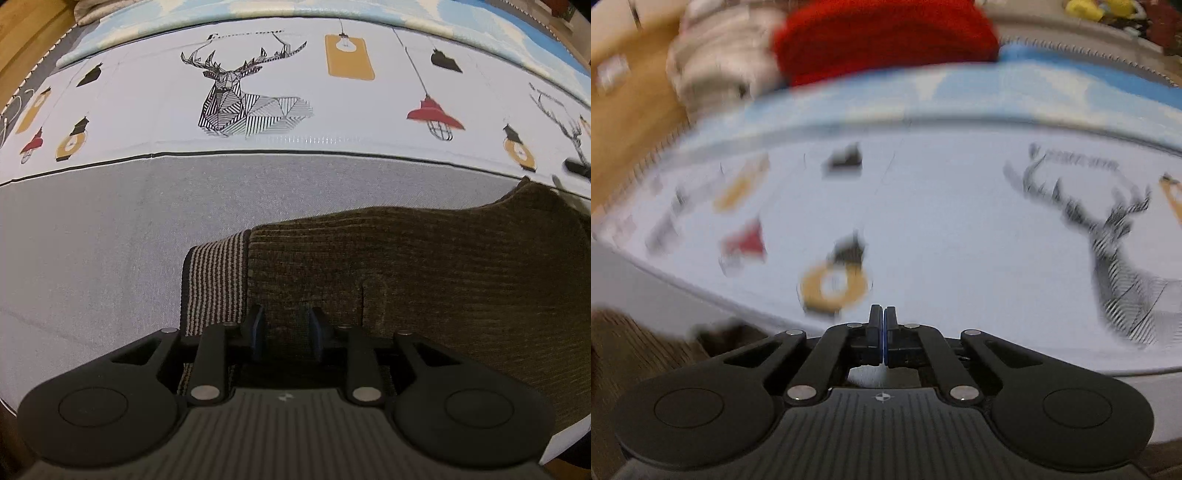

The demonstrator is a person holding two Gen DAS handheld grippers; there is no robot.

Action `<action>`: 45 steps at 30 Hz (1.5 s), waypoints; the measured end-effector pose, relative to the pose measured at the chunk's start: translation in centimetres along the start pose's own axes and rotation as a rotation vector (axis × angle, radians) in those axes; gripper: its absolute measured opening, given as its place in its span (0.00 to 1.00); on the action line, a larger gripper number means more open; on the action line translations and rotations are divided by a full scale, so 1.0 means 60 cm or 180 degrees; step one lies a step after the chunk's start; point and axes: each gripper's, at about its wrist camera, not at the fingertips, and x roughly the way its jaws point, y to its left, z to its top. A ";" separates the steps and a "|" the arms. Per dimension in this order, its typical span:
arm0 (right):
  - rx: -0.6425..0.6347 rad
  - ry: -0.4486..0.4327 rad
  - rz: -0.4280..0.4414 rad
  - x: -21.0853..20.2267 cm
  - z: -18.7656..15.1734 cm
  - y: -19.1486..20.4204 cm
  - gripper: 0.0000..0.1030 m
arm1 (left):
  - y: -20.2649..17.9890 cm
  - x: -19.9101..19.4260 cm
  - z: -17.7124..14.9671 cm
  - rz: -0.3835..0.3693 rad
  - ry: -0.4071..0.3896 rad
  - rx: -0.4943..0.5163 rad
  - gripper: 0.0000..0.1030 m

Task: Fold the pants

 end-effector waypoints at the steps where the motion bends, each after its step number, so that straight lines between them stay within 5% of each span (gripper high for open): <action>1: -0.0072 -0.0127 0.0113 -0.023 0.008 -0.002 0.04 | 0.002 -0.006 0.001 -0.0025 -0.0024 -0.0030 0.31; 3: -0.0397 -0.0202 0.0340 -0.063 0.011 0.000 0.05 | 0.002 -0.019 0.004 -0.0051 -0.0098 -0.0082 0.34; 6: -0.0881 0.0173 0.0709 -0.082 -0.018 0.005 0.31 | -0.005 -0.036 0.011 -0.0115 -0.0235 -0.0116 0.38; 11: -0.1572 0.0578 0.0530 -0.055 -0.084 0.025 0.35 | -0.035 -0.038 0.016 -0.0147 -0.0275 0.0010 0.39; 15: -0.1886 0.0532 0.0436 -0.056 -0.101 0.036 0.35 | -0.051 -0.039 0.019 -0.0189 -0.0308 0.0033 0.39; 19: -0.2025 0.0513 0.0422 -0.051 -0.094 0.048 0.06 | -0.055 -0.036 0.025 -0.0199 -0.0317 0.0025 0.39; 23: -0.1424 0.0214 0.0430 -0.061 -0.053 0.012 0.05 | -0.062 -0.038 0.030 -0.0241 -0.0358 0.0019 0.39; 28: -0.1160 0.0387 0.0321 -0.041 -0.069 -0.010 0.06 | -0.094 -0.044 0.045 -0.0388 -0.0432 0.0045 0.39; 29: -0.1066 0.0369 0.0294 -0.044 -0.065 -0.015 0.16 | -0.107 -0.047 0.048 -0.0435 -0.0456 0.0070 0.39; 31: -0.0948 0.0303 0.0183 -0.056 -0.061 -0.026 0.27 | -0.137 -0.050 0.055 -0.0534 -0.0506 0.0142 0.39; 36: -0.0649 -0.0018 -0.0334 -0.118 -0.046 -0.082 0.27 | -0.228 -0.049 0.071 -0.0793 -0.0608 0.0392 0.39; 42: -0.0682 0.0011 0.0123 -0.208 -0.093 -0.130 0.27 | -0.344 -0.021 0.086 -0.1088 -0.0591 0.0786 0.32; 45: -0.0852 0.0303 -0.0010 -0.200 -0.138 -0.151 0.26 | -0.392 0.005 0.086 -0.1207 -0.0486 0.1006 0.32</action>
